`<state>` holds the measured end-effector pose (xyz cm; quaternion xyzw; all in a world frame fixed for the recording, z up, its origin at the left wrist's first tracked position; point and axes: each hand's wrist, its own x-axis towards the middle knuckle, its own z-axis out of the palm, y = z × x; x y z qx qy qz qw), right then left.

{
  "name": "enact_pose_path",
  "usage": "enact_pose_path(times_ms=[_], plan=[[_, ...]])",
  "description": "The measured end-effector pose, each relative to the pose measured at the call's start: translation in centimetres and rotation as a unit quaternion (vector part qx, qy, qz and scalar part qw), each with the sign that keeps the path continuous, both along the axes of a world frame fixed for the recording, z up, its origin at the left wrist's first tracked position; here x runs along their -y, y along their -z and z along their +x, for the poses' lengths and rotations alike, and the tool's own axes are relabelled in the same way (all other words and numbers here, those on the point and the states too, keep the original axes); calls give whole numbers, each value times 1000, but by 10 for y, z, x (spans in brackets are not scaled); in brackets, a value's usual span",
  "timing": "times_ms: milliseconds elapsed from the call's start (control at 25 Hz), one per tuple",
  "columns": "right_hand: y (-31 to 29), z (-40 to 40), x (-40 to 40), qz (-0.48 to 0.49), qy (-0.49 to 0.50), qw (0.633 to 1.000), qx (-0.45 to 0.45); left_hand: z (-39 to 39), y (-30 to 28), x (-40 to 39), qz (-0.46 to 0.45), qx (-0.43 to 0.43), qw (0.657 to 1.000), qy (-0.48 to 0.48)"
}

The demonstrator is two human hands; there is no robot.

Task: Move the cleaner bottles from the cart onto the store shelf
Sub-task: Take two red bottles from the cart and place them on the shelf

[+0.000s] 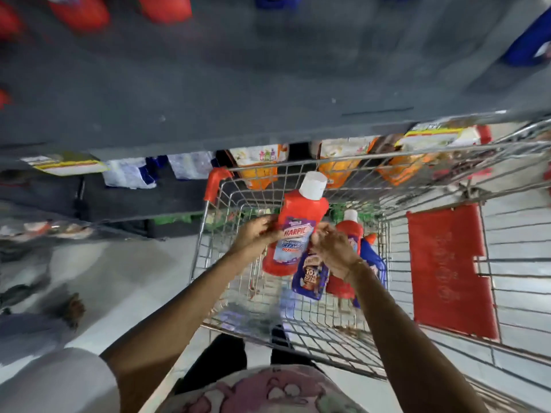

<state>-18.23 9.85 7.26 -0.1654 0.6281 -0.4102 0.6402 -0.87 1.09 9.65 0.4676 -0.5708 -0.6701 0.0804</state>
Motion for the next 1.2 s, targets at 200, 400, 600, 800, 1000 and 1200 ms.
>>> enact_pose_path(times_ms=[200,400,600,800,1000,1200], plan=[[-92,-10,45,-212,-39,976,-15,14,-83,37,-87,-100,991,-30],[-173,38,117,-293,-59,948,-111,71,-159,89,-174,-158,969,-74],[-211,107,184,-344,-77,926,-137,142,-205,141,-249,-157,950,-102],[-229,180,255,-384,-65,910,-140,210,-227,201,-292,-158,935,-127],[-233,225,308,-382,-59,911,-145,244,-229,253,-312,-156,926,-144],[-231,238,335,-369,-53,916,-146,253,-213,280,-312,-161,922,-162]])
